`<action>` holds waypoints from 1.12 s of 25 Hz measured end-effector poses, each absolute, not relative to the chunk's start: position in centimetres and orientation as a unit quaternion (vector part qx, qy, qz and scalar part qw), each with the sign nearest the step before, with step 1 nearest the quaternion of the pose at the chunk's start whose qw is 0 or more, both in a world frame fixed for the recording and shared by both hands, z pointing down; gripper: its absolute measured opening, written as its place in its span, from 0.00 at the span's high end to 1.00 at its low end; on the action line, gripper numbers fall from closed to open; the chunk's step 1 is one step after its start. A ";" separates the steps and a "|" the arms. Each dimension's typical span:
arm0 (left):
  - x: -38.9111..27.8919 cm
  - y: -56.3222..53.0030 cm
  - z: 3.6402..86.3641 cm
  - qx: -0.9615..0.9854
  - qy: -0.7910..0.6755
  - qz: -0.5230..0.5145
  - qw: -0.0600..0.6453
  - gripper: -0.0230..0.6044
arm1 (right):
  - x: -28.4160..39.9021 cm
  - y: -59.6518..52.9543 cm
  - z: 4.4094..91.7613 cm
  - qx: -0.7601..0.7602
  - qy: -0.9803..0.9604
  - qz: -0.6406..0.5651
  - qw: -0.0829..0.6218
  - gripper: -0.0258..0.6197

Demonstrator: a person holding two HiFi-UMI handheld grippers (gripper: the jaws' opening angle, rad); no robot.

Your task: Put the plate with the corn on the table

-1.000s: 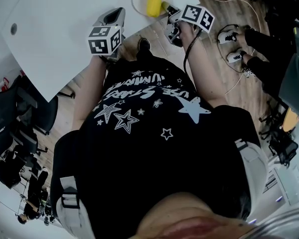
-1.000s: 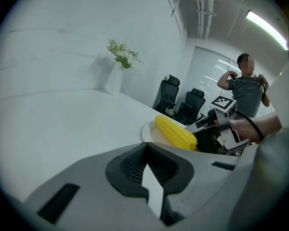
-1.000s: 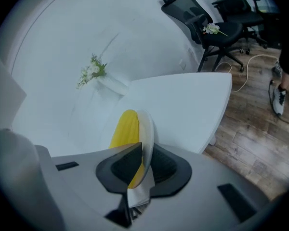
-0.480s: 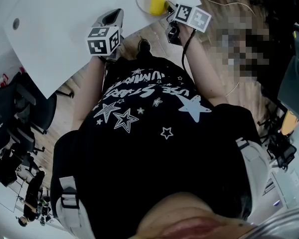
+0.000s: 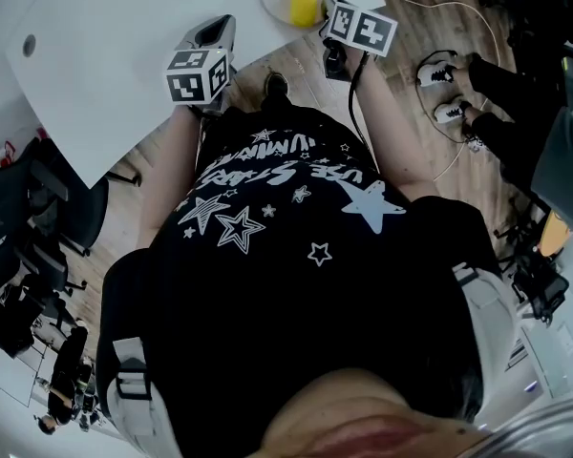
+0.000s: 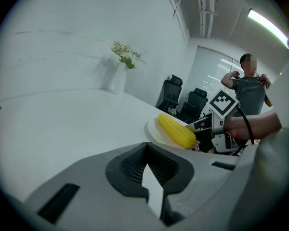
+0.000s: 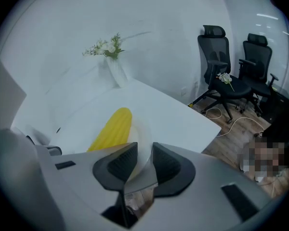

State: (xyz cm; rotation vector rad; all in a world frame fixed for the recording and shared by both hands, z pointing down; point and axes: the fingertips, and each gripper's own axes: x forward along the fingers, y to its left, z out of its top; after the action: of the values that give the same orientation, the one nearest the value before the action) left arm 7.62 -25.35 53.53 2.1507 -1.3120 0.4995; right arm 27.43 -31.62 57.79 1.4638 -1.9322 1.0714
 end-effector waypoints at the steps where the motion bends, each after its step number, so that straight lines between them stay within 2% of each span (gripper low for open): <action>1: 7.7 -25.3 53.5 0.804 -0.489 0.187 0.283 0.96 | 27.4 -31.6 57.8 0.536 -0.707 0.393 0.242 0.80; 4: 7.8 -25.4 53.3 0.806 -0.488 0.184 0.281 0.96 | 27.7 -31.7 57.6 0.541 -0.705 0.395 0.233 0.82; 6: 7.6 -25.6 53.1 0.806 -0.490 0.181 0.278 0.96 | 28.2 -32.0 57.2 0.551 -0.702 0.390 0.228 0.86; 14: 3.5 -25.1 50.2 0.811 -0.505 0.153 0.254 0.96 | 28.3 -32.7 52.2 0.597 -0.713 0.316 0.188 0.88; 28: -2.8 -21.8 45.7 0.840 -0.480 0.127 0.218 0.96 | 21.6 -28.5 45.7 0.630 -0.718 0.257 0.147 0.91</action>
State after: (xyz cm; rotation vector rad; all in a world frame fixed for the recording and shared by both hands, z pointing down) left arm -2.82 -21.82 45.73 2.3255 -1.3293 0.3515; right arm 21.60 -28.49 45.70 1.8126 -2.0671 0.7400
